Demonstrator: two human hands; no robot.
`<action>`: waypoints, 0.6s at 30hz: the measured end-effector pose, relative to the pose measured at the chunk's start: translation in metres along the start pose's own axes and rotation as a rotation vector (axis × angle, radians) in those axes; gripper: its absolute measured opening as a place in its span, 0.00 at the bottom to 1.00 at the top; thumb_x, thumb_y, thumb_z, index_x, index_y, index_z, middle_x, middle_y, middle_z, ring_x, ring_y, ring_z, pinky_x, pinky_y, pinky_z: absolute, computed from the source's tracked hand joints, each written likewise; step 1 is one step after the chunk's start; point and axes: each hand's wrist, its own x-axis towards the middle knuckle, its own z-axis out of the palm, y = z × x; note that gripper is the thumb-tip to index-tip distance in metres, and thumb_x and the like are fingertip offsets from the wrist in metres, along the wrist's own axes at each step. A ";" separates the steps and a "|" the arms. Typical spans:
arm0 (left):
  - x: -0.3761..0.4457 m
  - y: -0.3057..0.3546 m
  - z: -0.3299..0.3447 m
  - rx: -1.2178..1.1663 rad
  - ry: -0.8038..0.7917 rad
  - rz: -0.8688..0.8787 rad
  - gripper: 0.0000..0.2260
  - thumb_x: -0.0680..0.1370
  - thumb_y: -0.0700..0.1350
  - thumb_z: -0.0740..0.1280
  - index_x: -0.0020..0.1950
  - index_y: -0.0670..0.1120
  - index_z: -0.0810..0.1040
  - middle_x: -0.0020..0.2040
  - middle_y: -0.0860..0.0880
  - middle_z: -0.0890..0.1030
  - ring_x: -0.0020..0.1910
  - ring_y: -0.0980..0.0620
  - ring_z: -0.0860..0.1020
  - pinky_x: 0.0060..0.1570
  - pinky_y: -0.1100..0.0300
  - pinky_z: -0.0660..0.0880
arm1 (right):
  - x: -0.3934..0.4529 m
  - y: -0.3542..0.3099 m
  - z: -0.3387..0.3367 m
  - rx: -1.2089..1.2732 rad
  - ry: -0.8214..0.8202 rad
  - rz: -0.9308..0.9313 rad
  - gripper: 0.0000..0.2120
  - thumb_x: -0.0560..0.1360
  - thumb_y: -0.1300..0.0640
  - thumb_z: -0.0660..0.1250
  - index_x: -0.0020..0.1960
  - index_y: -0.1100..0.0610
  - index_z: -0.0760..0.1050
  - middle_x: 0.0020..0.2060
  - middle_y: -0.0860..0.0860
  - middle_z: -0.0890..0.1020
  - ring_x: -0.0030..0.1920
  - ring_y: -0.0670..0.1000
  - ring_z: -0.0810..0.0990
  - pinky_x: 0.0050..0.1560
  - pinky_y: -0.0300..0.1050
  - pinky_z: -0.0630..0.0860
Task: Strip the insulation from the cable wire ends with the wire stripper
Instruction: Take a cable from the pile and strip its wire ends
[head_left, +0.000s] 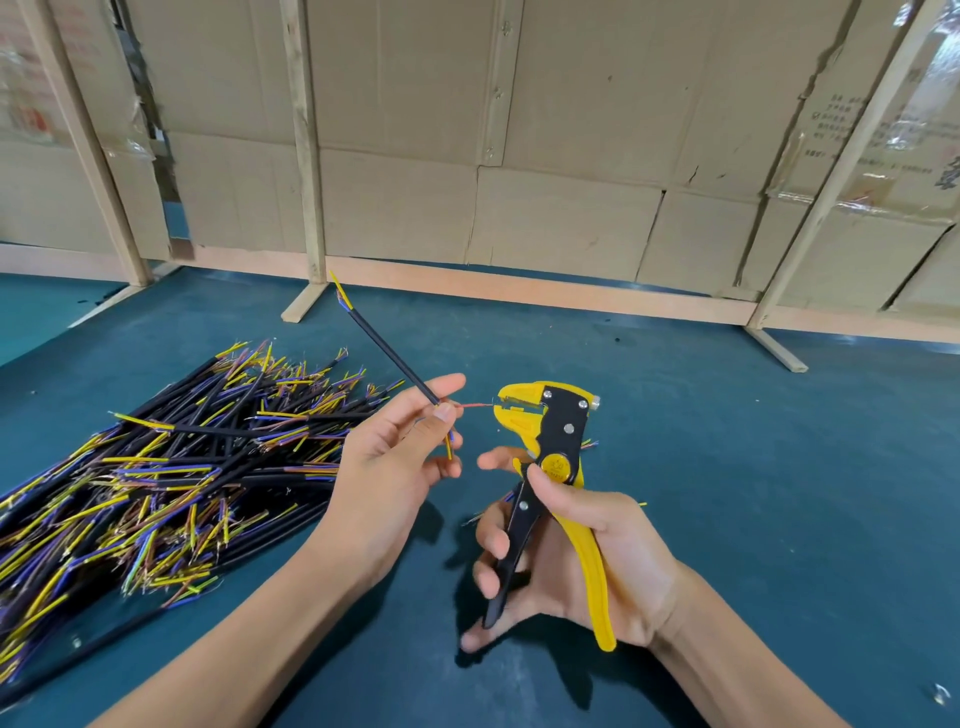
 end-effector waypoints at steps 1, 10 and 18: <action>0.000 0.000 0.000 -0.003 0.004 0.000 0.09 0.80 0.38 0.66 0.56 0.33 0.79 0.50 0.52 0.80 0.39 0.51 0.72 0.36 0.58 0.73 | -0.001 -0.002 0.001 0.001 0.002 -0.012 0.14 0.85 0.55 0.60 0.70 0.53 0.68 0.46 0.61 0.72 0.48 0.62 0.74 0.55 0.77 0.70; 0.003 0.001 -0.004 -0.016 0.040 -0.011 0.07 0.80 0.37 0.66 0.55 0.38 0.82 0.49 0.52 0.79 0.38 0.52 0.73 0.36 0.59 0.73 | -0.001 -0.001 0.005 -0.011 0.202 0.005 0.22 0.80 0.47 0.69 0.68 0.59 0.75 0.50 0.61 0.79 0.47 0.63 0.79 0.51 0.68 0.77; 0.005 0.001 -0.007 -0.037 0.045 -0.012 0.08 0.80 0.38 0.66 0.54 0.43 0.85 0.48 0.51 0.79 0.38 0.52 0.73 0.37 0.57 0.72 | -0.002 0.003 0.009 -0.076 0.152 -0.076 0.22 0.82 0.45 0.66 0.74 0.48 0.72 0.45 0.59 0.76 0.43 0.64 0.79 0.55 0.72 0.75</action>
